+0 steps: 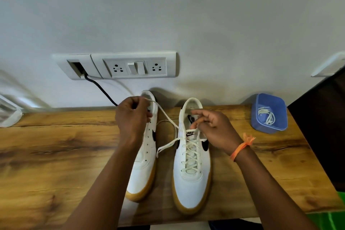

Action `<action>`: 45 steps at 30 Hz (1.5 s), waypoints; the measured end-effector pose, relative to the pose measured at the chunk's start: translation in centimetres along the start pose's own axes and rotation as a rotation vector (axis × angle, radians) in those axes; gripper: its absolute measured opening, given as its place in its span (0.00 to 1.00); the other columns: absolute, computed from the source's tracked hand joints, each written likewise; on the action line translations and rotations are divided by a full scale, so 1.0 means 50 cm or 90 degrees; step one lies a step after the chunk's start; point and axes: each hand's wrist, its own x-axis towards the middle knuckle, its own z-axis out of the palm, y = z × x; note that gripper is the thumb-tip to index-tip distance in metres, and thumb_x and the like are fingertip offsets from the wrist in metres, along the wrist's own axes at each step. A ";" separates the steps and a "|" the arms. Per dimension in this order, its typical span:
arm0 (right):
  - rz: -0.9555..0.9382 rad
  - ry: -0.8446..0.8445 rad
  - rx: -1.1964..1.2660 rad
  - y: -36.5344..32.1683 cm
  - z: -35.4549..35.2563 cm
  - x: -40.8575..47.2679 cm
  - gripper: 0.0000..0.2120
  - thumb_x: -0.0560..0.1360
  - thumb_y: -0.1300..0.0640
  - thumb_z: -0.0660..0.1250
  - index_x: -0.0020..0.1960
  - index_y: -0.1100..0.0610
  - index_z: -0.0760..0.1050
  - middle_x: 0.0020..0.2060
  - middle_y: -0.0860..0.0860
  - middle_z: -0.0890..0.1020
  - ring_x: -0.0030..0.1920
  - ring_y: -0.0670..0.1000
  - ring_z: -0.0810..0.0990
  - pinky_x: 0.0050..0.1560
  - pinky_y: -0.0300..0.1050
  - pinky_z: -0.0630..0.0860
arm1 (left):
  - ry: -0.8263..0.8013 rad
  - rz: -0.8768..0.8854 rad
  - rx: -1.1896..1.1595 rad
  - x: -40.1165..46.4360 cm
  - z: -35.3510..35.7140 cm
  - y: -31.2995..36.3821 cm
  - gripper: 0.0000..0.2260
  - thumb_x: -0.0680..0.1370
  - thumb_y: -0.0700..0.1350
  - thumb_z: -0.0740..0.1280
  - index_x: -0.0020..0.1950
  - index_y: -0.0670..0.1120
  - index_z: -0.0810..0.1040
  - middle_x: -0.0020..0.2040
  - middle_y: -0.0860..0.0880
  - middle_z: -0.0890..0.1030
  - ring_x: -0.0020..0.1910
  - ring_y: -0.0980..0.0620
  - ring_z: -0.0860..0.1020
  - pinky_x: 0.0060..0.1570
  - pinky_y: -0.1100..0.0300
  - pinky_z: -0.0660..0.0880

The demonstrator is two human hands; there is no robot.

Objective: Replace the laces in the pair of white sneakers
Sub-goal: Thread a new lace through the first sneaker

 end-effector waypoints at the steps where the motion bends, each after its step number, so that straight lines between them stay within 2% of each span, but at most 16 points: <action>1: 0.019 0.016 0.043 -0.004 -0.007 0.002 0.14 0.75 0.60 0.62 0.52 0.45 0.81 0.44 0.42 0.85 0.48 0.47 0.83 0.56 0.51 0.77 | -0.046 0.013 0.042 -0.006 0.006 -0.003 0.06 0.77 0.43 0.68 0.43 0.42 0.82 0.35 0.45 0.83 0.29 0.51 0.80 0.31 0.57 0.77; 3: 0.040 0.048 0.078 -0.004 -0.019 0.007 0.13 0.74 0.58 0.60 0.47 0.48 0.83 0.46 0.41 0.85 0.53 0.43 0.81 0.60 0.51 0.75 | -0.125 0.039 0.148 -0.019 0.018 -0.016 0.07 0.78 0.47 0.69 0.42 0.46 0.82 0.35 0.48 0.83 0.31 0.50 0.82 0.35 0.52 0.82; 5: 0.045 0.069 0.037 0.000 -0.024 0.010 0.15 0.74 0.56 0.57 0.49 0.46 0.82 0.43 0.40 0.85 0.53 0.42 0.80 0.64 0.56 0.71 | -0.173 0.066 0.262 -0.034 0.030 -0.028 0.12 0.77 0.52 0.70 0.38 0.46 0.81 0.31 0.48 0.82 0.30 0.48 0.81 0.37 0.48 0.82; 7: 0.036 0.077 -0.035 0.002 -0.023 0.009 0.17 0.73 0.56 0.56 0.52 0.41 0.79 0.41 0.38 0.85 0.53 0.42 0.80 0.65 0.59 0.69 | -0.221 0.046 0.331 -0.049 0.043 -0.036 0.20 0.77 0.56 0.70 0.34 0.41 0.80 0.28 0.45 0.81 0.27 0.46 0.81 0.34 0.50 0.82; 9: 0.018 0.059 -0.084 0.002 -0.020 0.006 0.18 0.76 0.61 0.58 0.56 0.43 0.80 0.41 0.38 0.84 0.52 0.40 0.80 0.64 0.58 0.70 | -0.274 -0.027 0.315 -0.068 0.054 -0.040 0.24 0.75 0.58 0.71 0.35 0.36 0.80 0.28 0.42 0.81 0.25 0.47 0.80 0.29 0.58 0.79; 11: 0.000 0.039 -0.125 0.005 -0.015 0.004 0.20 0.76 0.66 0.59 0.56 0.45 0.80 0.41 0.36 0.83 0.52 0.40 0.80 0.64 0.56 0.70 | -0.289 -0.058 0.261 -0.080 0.059 -0.050 0.24 0.74 0.57 0.73 0.35 0.34 0.78 0.28 0.42 0.81 0.23 0.47 0.79 0.27 0.61 0.72; 16: -0.023 0.026 -0.180 0.012 -0.013 0.005 0.22 0.74 0.67 0.59 0.55 0.44 0.81 0.37 0.33 0.81 0.52 0.42 0.81 0.63 0.58 0.70 | -0.238 -0.154 0.099 -0.071 0.063 -0.041 0.11 0.74 0.44 0.75 0.40 0.36 0.82 0.32 0.38 0.80 0.22 0.53 0.72 0.24 0.64 0.69; 19: -0.034 0.023 -0.178 0.014 -0.013 0.005 0.22 0.74 0.67 0.59 0.55 0.44 0.81 0.38 0.33 0.81 0.52 0.42 0.81 0.62 0.58 0.71 | -0.234 -0.188 0.060 -0.058 0.055 -0.040 0.10 0.77 0.38 0.71 0.43 0.31 0.80 0.30 0.39 0.76 0.21 0.53 0.69 0.22 0.65 0.67; 22: -0.027 0.021 -0.178 0.013 -0.011 0.005 0.21 0.75 0.67 0.59 0.55 0.45 0.81 0.38 0.33 0.81 0.51 0.41 0.80 0.62 0.58 0.71 | -0.275 -0.204 0.105 -0.054 0.050 -0.042 0.17 0.78 0.46 0.70 0.42 0.30 0.81 0.30 0.40 0.78 0.23 0.51 0.72 0.26 0.64 0.68; 25: -0.027 0.023 -0.185 0.013 -0.007 0.006 0.20 0.75 0.66 0.60 0.55 0.45 0.81 0.38 0.34 0.81 0.51 0.42 0.80 0.62 0.57 0.71 | -0.319 -0.231 0.165 -0.060 0.051 -0.039 0.18 0.75 0.51 0.74 0.42 0.34 0.82 0.26 0.44 0.77 0.16 0.56 0.69 0.19 0.69 0.63; 30: -0.048 0.019 -0.186 0.014 -0.003 0.004 0.20 0.73 0.64 0.59 0.56 0.48 0.81 0.40 0.37 0.82 0.51 0.44 0.81 0.60 0.56 0.74 | -0.280 -0.162 0.089 -0.066 0.062 -0.043 0.11 0.74 0.42 0.75 0.41 0.34 0.81 0.26 0.45 0.75 0.21 0.53 0.67 0.22 0.65 0.64; 36: -0.046 0.012 -0.165 0.015 -0.009 0.005 0.22 0.72 0.69 0.59 0.56 0.50 0.81 0.41 0.42 0.84 0.49 0.43 0.81 0.58 0.52 0.76 | -0.025 -0.035 -0.086 -0.011 0.029 -0.004 0.13 0.79 0.44 0.69 0.43 0.35 0.79 0.30 0.42 0.73 0.24 0.54 0.68 0.24 0.66 0.67; 38: -0.044 0.014 -0.163 0.014 -0.008 0.005 0.22 0.73 0.70 0.59 0.56 0.50 0.81 0.41 0.42 0.84 0.49 0.44 0.81 0.58 0.52 0.76 | -0.051 -0.013 -0.019 -0.005 0.023 -0.011 0.14 0.79 0.46 0.69 0.42 0.36 0.80 0.31 0.39 0.76 0.25 0.53 0.71 0.25 0.65 0.68; 40: -0.039 0.015 -0.160 0.015 -0.009 0.005 0.21 0.74 0.69 0.59 0.56 0.50 0.81 0.41 0.43 0.84 0.48 0.43 0.81 0.58 0.52 0.76 | -0.142 -0.013 0.107 -0.015 0.029 -0.027 0.16 0.78 0.51 0.70 0.40 0.39 0.81 0.34 0.40 0.81 0.27 0.48 0.77 0.28 0.59 0.72; 43: -0.034 0.017 -0.163 0.014 -0.009 0.005 0.20 0.74 0.68 0.59 0.56 0.50 0.81 0.41 0.42 0.84 0.48 0.43 0.81 0.58 0.52 0.76 | -0.207 0.062 0.290 -0.036 0.038 -0.036 0.21 0.75 0.58 0.71 0.35 0.40 0.79 0.29 0.44 0.81 0.28 0.45 0.81 0.35 0.49 0.80; 45: -0.034 0.014 -0.166 0.011 -0.008 0.005 0.20 0.74 0.68 0.59 0.56 0.50 0.81 0.41 0.42 0.84 0.48 0.43 0.81 0.58 0.52 0.76 | -0.248 0.067 0.321 -0.051 0.044 -0.031 0.24 0.73 0.58 0.73 0.33 0.37 0.78 0.27 0.44 0.81 0.25 0.47 0.80 0.35 0.51 0.81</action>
